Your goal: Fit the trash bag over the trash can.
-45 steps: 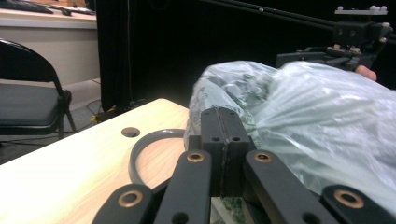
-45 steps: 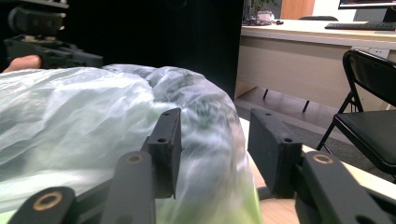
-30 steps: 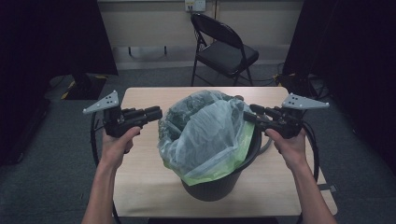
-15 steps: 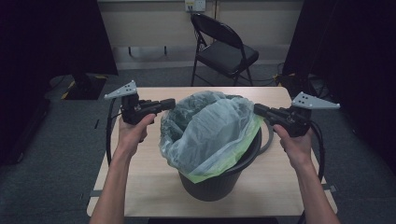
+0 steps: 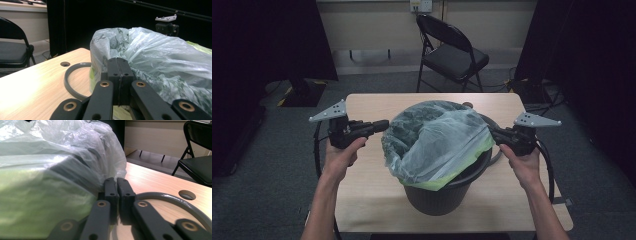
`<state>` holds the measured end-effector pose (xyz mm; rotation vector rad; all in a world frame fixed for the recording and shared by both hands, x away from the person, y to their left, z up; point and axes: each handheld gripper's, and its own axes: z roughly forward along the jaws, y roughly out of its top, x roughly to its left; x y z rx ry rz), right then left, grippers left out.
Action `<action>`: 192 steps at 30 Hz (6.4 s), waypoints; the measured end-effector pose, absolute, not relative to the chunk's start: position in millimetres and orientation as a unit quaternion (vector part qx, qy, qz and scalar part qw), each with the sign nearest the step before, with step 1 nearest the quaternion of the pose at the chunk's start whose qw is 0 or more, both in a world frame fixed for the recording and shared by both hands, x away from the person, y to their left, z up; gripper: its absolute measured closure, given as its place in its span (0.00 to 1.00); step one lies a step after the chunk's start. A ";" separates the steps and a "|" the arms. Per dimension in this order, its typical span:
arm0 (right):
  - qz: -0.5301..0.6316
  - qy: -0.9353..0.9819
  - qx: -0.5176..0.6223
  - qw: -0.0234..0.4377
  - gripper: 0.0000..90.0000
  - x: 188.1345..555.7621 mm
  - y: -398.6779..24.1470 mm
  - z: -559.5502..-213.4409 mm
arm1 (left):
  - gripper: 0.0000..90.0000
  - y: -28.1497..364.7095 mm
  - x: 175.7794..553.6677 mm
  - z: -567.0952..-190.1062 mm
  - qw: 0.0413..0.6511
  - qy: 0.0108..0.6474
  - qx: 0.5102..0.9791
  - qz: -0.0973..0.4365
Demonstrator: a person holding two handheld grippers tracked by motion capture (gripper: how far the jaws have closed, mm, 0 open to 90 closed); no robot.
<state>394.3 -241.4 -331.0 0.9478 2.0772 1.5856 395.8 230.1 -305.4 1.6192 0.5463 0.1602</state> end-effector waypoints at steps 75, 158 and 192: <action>0.568 0.724 0.340 0.193 1.00 385.0 -260.2 -335.0 | 0.60 186.7 431.6 -295.2 0.665 0.236 0.704 0.076; 0.569 0.768 0.226 0.190 0.65 413.0 -160.3 -224.4 | 0.66 194.4 422.2 -299.7 0.650 0.268 0.705 0.094; 0.332 0.924 0.188 0.040 0.40 459.5 -59.1 -290.6 | 0.57 182.1 419.2 -300.2 0.638 0.262 0.718 0.086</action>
